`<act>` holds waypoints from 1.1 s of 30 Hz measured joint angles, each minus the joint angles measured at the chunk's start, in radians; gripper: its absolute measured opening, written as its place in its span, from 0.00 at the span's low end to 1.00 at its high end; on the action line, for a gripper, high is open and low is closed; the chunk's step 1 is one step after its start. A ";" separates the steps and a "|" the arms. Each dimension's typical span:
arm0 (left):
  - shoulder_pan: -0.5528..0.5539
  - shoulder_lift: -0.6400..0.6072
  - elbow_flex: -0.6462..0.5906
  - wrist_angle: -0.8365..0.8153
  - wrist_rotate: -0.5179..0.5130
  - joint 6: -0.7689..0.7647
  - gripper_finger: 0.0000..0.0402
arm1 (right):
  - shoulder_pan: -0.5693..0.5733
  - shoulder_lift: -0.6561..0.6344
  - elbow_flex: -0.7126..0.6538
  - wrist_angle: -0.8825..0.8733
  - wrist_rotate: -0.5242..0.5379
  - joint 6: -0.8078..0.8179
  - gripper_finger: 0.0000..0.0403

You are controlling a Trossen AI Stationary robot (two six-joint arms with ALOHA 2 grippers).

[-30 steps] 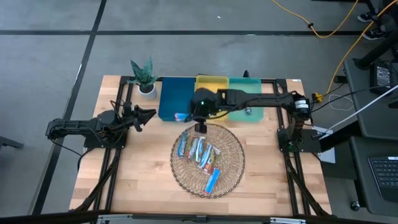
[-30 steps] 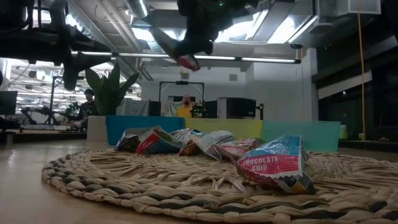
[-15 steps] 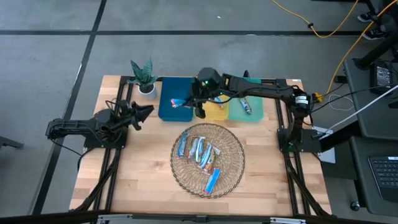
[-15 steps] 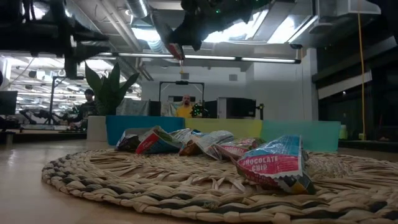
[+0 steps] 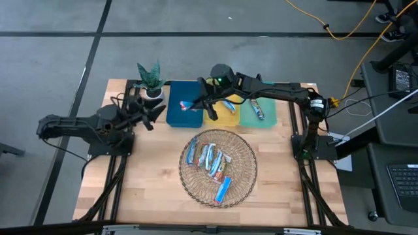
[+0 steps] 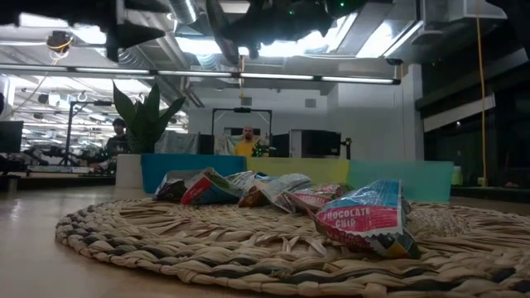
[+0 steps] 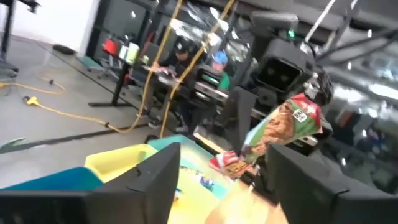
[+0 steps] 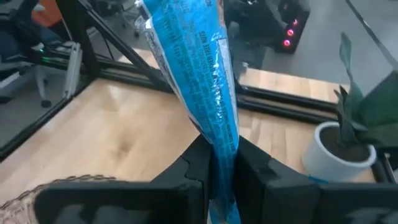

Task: Pick and place Granola Bars by type
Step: Put the red granola bar into the blue bin

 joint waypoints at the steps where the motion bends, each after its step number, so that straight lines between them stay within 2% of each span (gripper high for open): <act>1: 0.000 0.042 0.027 0.000 0.017 0.005 0.60 | 0.000 0.000 0.000 0.007 -0.013 0.003 0.13; 8: 0.000 0.274 0.212 0.001 0.088 0.087 0.72 | 0.000 0.000 0.000 0.041 -0.048 0.043 0.13; 14: 0.000 0.381 0.307 0.000 0.135 0.137 0.73 | -0.003 0.000 0.000 0.069 -0.083 0.082 0.13; 19: -0.008 0.451 0.335 0.000 0.224 0.126 0.73 | -0.005 0.000 0.000 0.099 -0.091 0.100 0.13; 33: -0.024 0.503 0.340 0.047 0.152 0.122 0.73 | -0.031 0.001 0.000 0.141 -0.143 0.208 0.13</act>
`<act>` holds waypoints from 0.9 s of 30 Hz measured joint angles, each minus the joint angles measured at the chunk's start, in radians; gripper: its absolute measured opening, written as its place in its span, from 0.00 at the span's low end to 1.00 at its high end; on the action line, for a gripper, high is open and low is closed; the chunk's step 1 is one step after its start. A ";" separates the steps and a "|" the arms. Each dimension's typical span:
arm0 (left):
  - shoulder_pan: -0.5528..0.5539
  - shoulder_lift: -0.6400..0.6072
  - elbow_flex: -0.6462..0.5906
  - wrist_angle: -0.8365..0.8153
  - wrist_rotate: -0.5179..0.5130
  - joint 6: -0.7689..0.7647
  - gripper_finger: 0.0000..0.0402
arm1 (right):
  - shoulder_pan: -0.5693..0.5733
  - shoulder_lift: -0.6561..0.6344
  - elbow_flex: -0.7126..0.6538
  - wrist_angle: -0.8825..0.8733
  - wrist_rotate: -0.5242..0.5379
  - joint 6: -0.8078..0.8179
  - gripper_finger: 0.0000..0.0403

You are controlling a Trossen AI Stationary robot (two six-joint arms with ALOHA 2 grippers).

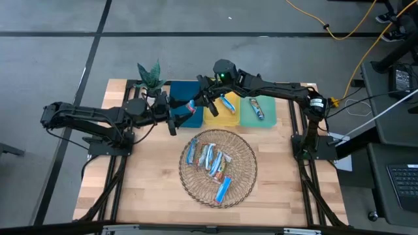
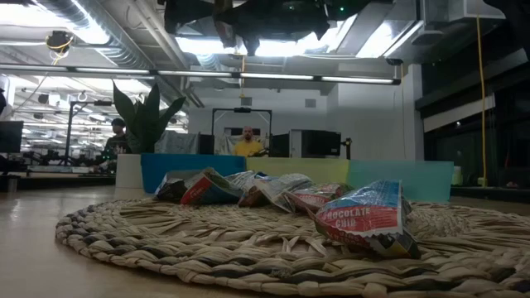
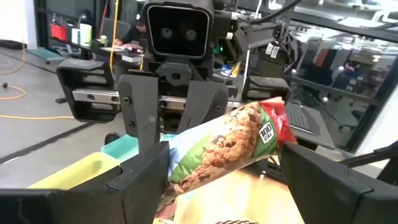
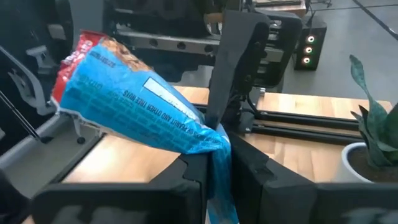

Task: Pick and place Granola Bars by type
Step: Put the red granola bar into the blue bin

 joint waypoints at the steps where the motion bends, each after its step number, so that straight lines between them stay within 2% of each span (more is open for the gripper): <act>1: 0.000 0.000 0.000 0.000 -0.003 0.000 0.72 | 0.000 0.000 0.000 0.007 -0.011 0.010 0.13; 5: 0.000 0.000 0.000 -0.001 -0.006 0.005 0.65 | 0.000 0.001 0.000 0.021 -0.032 0.046 0.13; 9: 0.009 0.000 0.000 -0.009 -0.007 0.012 0.54 | 0.004 0.001 0.000 0.025 -0.040 0.062 0.13; 22: 0.011 0.000 -0.002 -0.003 -0.017 0.074 0.05 | 0.017 0.000 0.000 0.031 -0.058 0.066 0.13; 24: 0.011 0.000 -0.002 0.007 -0.009 0.075 0.03 | 0.017 -0.001 0.000 0.031 -0.069 0.065 0.13; 27: 0.011 0.001 -0.002 0.020 -0.008 0.076 0.04 | 0.016 -0.001 0.000 0.028 -0.080 0.074 0.13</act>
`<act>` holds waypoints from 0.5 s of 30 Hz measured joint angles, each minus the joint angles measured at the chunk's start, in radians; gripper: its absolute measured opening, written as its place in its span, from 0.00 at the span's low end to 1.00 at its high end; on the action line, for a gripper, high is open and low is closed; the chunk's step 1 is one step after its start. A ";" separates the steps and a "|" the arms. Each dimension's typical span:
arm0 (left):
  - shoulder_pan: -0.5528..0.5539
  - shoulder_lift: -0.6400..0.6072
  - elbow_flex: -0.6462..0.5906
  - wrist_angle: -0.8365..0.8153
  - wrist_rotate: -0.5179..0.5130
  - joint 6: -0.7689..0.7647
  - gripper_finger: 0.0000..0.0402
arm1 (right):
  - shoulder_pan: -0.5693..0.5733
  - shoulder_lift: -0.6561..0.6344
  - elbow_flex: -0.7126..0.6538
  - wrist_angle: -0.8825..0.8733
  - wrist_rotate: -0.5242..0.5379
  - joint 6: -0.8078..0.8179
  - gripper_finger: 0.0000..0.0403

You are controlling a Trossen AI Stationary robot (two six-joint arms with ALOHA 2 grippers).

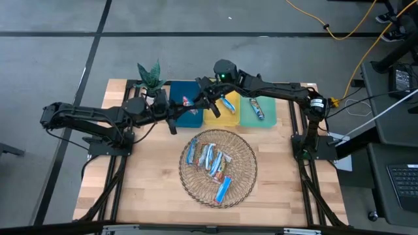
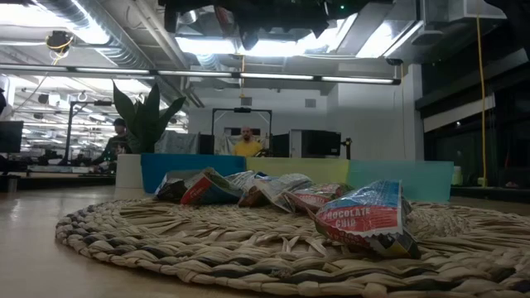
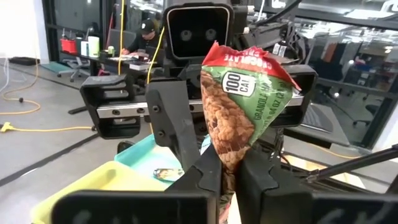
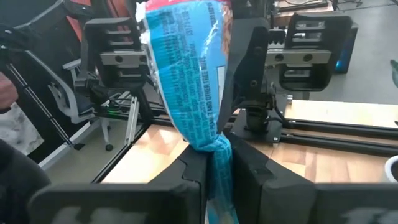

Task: Pick and place Granola Bars by type
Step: Put the red granola bar into the blue bin

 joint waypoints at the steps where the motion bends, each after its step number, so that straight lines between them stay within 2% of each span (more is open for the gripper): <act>1: 0.000 0.000 0.000 0.004 0.003 0.000 0.05 | 0.000 0.000 0.000 0.000 0.000 0.008 0.13; 8: 0.000 0.000 -0.001 0.009 0.033 0.001 0.03 | 0.000 -0.002 0.001 -0.021 -0.002 0.008 0.17; 11: -0.001 0.000 -0.001 0.008 0.037 0.014 0.02 | 0.000 -0.002 0.001 -0.023 0.004 0.008 0.26; 15: -0.001 0.000 -0.001 0.009 0.066 0.034 0.03 | 0.000 -0.002 0.001 -0.025 0.008 0.006 0.43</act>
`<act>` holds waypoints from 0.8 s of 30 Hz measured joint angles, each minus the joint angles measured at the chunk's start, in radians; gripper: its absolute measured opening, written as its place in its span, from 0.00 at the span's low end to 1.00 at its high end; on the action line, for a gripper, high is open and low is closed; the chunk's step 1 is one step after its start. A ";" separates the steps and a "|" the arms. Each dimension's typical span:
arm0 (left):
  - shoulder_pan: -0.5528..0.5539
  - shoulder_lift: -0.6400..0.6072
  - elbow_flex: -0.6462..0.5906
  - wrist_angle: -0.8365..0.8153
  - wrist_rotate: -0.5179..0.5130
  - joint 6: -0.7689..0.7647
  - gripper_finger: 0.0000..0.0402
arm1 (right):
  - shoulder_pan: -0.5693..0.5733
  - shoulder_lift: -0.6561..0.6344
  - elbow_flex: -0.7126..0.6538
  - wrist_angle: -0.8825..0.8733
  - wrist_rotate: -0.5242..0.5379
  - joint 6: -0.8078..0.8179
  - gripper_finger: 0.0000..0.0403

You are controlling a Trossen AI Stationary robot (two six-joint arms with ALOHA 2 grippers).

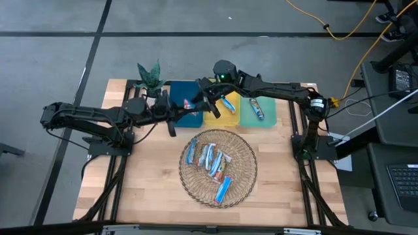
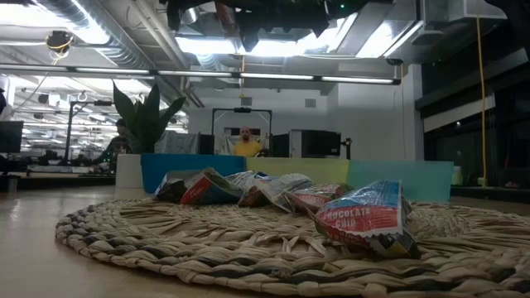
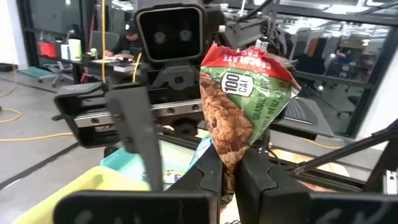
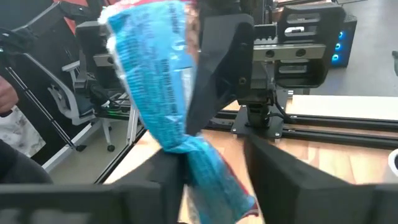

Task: Pick and place Granola Bars by type
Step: Put the red granola bar into the blue bin

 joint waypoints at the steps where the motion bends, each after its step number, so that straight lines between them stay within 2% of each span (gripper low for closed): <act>1: 0.000 0.000 0.000 0.000 0.003 0.000 0.03 | 0.000 0.000 0.000 -0.001 0.000 0.000 0.47; 7: 0.000 0.000 0.000 -0.013 -0.008 0.001 0.03 | -0.007 -0.004 0.002 -0.040 -0.002 0.000 0.64; 10: 0.000 0.000 0.000 -0.042 -0.018 0.001 0.03 | -0.018 -0.014 0.002 -0.076 -0.039 -0.002 0.68; 14: 0.000 0.000 0.000 -0.060 -0.030 0.001 0.03 | -0.027 -0.041 0.003 -0.168 -0.034 -0.065 0.68; 17: 0.000 -0.005 0.000 -0.060 -0.031 0.001 0.03 | -0.027 -0.079 0.003 -0.310 0.052 -0.149 0.67; 21: 0.000 -0.024 0.000 -0.078 -0.038 0.001 0.03 | -0.028 -0.139 0.003 -0.553 0.262 -0.246 0.64; 24: 0.004 -0.048 0.000 -0.090 -0.049 -0.004 0.03 | -0.029 -0.175 0.002 -0.707 0.370 -0.260 0.62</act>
